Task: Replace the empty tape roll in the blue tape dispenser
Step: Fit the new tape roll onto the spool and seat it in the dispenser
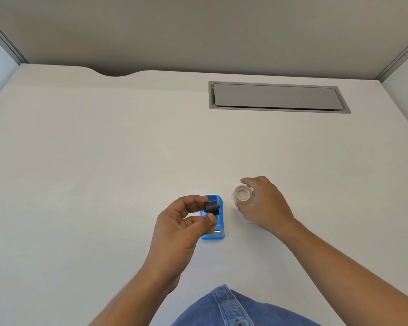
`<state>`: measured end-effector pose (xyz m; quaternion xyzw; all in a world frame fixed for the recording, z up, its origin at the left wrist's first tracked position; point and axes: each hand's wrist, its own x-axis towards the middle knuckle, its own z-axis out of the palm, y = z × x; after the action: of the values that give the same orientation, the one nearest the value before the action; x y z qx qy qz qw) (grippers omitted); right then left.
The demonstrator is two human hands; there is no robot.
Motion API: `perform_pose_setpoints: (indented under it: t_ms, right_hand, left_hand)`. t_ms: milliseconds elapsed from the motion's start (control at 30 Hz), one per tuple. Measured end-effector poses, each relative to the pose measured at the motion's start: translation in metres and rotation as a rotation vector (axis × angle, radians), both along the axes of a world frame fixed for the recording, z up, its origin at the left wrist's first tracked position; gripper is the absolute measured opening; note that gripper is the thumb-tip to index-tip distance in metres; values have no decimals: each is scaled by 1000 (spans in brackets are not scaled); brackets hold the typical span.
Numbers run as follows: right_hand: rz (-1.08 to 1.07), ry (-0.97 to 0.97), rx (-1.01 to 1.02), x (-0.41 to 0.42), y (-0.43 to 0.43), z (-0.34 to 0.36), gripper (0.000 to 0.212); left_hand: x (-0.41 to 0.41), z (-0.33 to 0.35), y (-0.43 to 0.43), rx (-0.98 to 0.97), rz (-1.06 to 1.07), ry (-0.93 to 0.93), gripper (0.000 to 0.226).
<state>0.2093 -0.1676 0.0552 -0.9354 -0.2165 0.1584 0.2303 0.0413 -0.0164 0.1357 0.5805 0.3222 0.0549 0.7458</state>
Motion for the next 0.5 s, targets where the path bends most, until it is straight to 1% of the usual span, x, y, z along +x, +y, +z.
perform_pose_setpoints:
  t_ms: [100,200,267,367,500]
  right_hand:
    - [52,31,-62,7,8,-5,59]
    - [90,37,-77,12,11,-7,52]
    - [78,32,-42,13,13,-1,47]
    - [72,26,125,8,14,18,39]
    - [126,118,363,-15,9,57,28]
  left_hand:
    - [-1,0,1,12,-15,15,25]
    - [-3,0,3,30,-14,20,29]
    - [-5,2,4,39,-4,13,28]
    - [-11,9,5,44,5,-21,24]
    - [-19,19,6,68,24,-85,27]
